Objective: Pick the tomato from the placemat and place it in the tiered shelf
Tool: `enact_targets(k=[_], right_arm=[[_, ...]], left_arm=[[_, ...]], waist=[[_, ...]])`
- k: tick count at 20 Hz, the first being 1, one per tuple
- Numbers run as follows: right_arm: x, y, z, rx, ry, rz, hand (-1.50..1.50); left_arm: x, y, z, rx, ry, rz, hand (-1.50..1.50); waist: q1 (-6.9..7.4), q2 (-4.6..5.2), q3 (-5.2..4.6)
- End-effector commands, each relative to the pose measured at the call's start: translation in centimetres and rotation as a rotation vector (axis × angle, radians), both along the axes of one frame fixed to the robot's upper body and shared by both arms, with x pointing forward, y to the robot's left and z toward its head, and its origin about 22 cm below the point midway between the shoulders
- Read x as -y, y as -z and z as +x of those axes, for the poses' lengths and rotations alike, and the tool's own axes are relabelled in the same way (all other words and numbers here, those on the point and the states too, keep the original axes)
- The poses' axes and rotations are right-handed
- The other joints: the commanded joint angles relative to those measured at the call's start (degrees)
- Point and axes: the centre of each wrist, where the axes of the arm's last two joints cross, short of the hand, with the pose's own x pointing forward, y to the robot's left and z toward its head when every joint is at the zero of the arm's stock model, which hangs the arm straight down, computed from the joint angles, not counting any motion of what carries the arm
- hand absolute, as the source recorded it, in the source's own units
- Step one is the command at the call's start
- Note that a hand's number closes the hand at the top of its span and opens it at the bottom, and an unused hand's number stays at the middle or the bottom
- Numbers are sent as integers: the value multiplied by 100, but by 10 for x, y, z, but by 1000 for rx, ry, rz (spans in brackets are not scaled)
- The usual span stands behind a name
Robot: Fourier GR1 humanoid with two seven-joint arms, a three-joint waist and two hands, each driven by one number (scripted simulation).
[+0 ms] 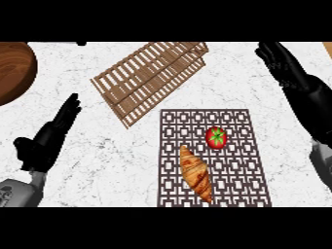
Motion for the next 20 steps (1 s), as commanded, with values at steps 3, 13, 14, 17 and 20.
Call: enact_targets(k=[3, 13, 14, 17, 20], right_arm=[[54, 17, 9, -44, 232, 30, 150], [154, 126, -22, -449, 606, -38, -150], [143, 130, -14, -428, 576, -57, -150], [159, 108, -28, -438, 426, -131, -150], [139, 90, -17, -486, 328, -211, -150]], left_arm=[[-17, 23, -12, -169, -157, -50, 0], [-19, 43, -10, -417, -237, -156, 0], [-5, 29, 5, -421, -242, -165, 0], [-27, 39, -24, -427, -243, -161, 0], [-11, 27, -28, -430, -229, -163, 0]], waist=[[-164, -19, 28], [-182, -13, 29], [-178, -22, 27], [-196, -47, 22], [-152, -65, 23]])
